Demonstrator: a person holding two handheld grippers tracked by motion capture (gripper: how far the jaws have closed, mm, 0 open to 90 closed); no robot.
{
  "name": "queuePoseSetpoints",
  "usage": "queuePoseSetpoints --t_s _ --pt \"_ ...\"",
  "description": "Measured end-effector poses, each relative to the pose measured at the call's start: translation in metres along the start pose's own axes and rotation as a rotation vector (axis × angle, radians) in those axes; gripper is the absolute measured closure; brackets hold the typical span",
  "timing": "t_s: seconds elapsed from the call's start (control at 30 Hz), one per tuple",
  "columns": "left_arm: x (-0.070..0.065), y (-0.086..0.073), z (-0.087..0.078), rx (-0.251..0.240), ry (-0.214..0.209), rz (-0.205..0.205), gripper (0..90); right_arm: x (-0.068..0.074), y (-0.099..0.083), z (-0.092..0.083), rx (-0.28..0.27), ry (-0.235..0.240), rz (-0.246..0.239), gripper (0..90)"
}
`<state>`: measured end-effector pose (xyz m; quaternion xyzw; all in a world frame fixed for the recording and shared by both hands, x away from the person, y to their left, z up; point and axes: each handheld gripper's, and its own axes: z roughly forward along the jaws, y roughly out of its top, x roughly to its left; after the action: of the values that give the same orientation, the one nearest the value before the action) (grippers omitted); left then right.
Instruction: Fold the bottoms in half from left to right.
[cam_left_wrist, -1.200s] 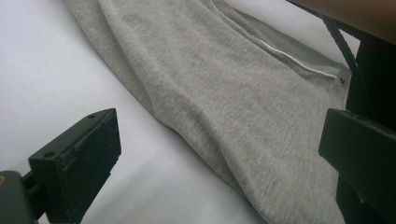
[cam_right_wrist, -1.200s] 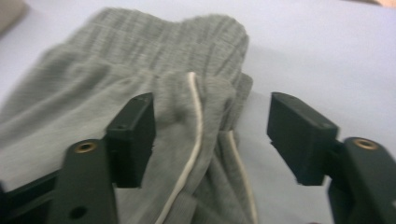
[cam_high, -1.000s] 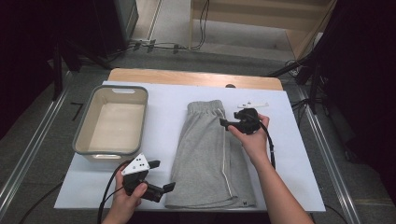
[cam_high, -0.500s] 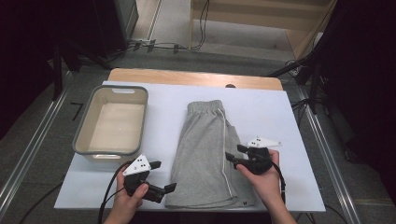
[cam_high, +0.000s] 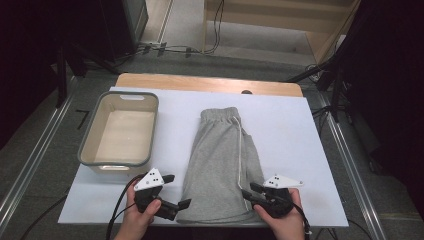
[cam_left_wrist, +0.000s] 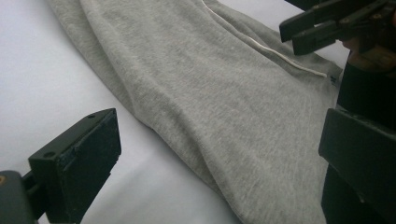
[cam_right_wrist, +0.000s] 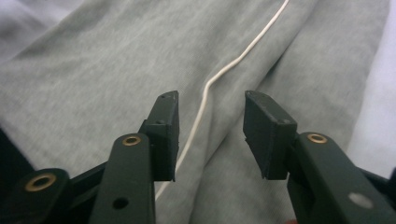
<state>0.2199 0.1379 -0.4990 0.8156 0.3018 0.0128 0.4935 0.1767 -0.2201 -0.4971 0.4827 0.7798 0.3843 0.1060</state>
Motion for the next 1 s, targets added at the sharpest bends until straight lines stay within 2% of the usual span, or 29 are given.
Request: queuePoseSetpoints --t_s 0.2,0.3,0.4,0.43,0.5,0.67,0.9,1.0 --pt "-0.001 0.0 0.002 0.007 -0.003 0.004 0.0 0.002 -0.012 0.001 0.038 0.01 0.031 59.4" --pt "-0.002 0.0 0.003 0.008 -0.001 0.003 0.0 0.003 -0.016 0.007 0.081 -0.003 0.033 69.5" --pt "-0.001 0.0 0.004 0.012 -0.003 0.003 0.0 0.004 -0.015 0.008 0.089 -0.001 0.035 80.6" --pt "-0.002 0.0 0.004 0.013 -0.003 0.004 0.0 0.004 -0.015 0.007 0.088 -0.005 0.03 81.8" --pt "-0.002 0.0 0.004 0.015 -0.005 0.004 0.0 0.005 -0.015 0.005 0.078 -0.004 0.025 84.9" --pt "-0.003 -0.001 0.004 0.013 -0.008 0.004 0.0 0.004 -0.013 -0.007 0.041 0.002 0.021 86.3" --pt "-0.004 -0.001 0.007 0.03 -0.01 0.01 0.0 0.001 -0.017 -0.032 -0.022 -0.005 0.03 86.6" --pt "-0.005 -0.002 0.01 0.047 -0.009 0.014 0.0 0.0 -0.019 -0.042 -0.049 -0.03 0.019 86.6"
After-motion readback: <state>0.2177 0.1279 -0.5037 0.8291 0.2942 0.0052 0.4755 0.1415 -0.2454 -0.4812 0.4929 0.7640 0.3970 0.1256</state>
